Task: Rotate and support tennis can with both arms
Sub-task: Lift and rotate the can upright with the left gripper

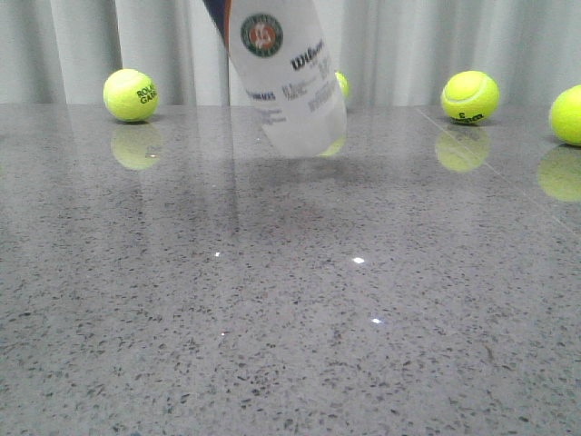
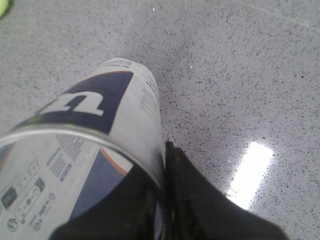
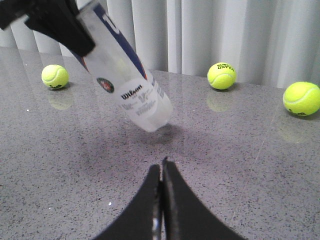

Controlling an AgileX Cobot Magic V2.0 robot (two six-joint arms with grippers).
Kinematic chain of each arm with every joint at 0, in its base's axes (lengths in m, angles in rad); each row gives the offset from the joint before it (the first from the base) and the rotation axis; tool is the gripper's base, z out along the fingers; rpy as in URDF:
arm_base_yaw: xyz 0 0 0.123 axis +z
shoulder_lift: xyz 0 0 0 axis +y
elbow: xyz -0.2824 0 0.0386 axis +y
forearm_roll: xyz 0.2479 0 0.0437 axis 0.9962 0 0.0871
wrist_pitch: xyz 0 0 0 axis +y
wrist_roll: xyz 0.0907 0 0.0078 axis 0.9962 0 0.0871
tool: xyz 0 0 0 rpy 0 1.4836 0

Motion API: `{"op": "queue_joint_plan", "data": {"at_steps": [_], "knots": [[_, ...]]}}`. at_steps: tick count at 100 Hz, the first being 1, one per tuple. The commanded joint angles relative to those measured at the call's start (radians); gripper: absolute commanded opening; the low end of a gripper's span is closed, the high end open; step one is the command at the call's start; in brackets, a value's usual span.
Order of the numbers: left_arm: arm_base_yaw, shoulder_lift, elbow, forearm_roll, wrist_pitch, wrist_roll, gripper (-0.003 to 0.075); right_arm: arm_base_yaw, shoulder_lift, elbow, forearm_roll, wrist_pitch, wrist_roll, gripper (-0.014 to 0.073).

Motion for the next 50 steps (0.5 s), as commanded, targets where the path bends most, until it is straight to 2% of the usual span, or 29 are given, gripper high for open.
{"op": "queue_joint_plan", "data": {"at_steps": [1, 12, 17, 29, 34, 39, 50], "knots": [[-0.007, -0.026, -0.030, -0.010, 0.008, -0.014, -0.0006, -0.001, 0.010, -0.025, -0.006, -0.073, 0.002, -0.0060], [-0.007, -0.015, -0.030, -0.010, 0.008, -0.019, 0.0073, -0.001, 0.010, -0.025, -0.006, -0.073, 0.002, -0.0060], [-0.007, -0.013, -0.030, -0.010, 0.008, -0.036, 0.0135, -0.001, 0.010, -0.025, -0.006, -0.073, 0.002, -0.0060], [-0.007, -0.011, -0.030, -0.007, -0.008, -0.039, 0.0342, -0.001, 0.010, -0.025, -0.006, -0.073, 0.002, -0.0060], [-0.007, -0.011, -0.030, -0.007, -0.026, -0.041, 0.0396, -0.001, 0.010, -0.025, -0.006, -0.073, 0.002, -0.0060], [-0.007, -0.011, -0.030, -0.007, -0.051, -0.041, 0.0417, -0.001, 0.010, -0.025, -0.006, -0.073, 0.002, -0.0060], [-0.007, -0.008, -0.030, -0.007, -0.091, -0.041, 0.0410, -0.001, 0.010, -0.025, -0.006, -0.073, 0.002, -0.0060]]}}
